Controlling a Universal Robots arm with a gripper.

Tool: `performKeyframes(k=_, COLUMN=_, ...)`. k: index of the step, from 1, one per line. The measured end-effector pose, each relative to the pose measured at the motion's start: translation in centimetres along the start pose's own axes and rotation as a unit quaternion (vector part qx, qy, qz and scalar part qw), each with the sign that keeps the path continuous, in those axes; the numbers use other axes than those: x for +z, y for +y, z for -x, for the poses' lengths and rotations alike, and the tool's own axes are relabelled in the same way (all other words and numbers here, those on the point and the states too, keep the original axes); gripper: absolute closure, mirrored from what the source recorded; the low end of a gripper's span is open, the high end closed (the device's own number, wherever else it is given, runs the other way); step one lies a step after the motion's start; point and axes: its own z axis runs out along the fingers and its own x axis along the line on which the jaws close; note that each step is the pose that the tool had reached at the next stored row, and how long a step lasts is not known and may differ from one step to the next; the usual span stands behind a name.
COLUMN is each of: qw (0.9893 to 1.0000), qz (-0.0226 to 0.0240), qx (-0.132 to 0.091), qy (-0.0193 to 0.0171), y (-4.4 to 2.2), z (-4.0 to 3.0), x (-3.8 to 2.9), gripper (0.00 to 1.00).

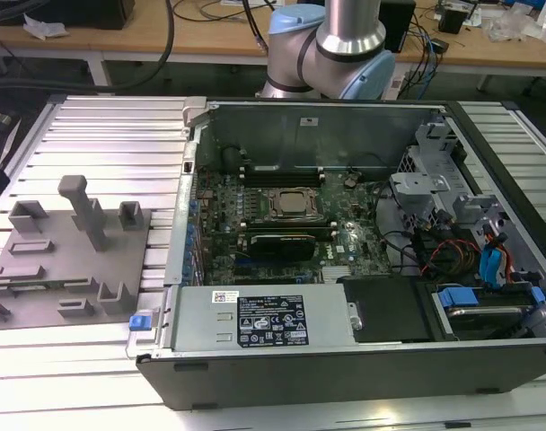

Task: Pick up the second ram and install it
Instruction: 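Reach for the second ram, then pick up the second ram and move it above second insertion slot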

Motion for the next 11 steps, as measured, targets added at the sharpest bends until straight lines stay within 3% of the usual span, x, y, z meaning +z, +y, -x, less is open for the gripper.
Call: performKeyframes(k=11, qw=1.0000, qz=0.0000, qx=-0.002, qy=0.0001, y=-0.02, z=0.00, x=0.00, gripper=0.89)
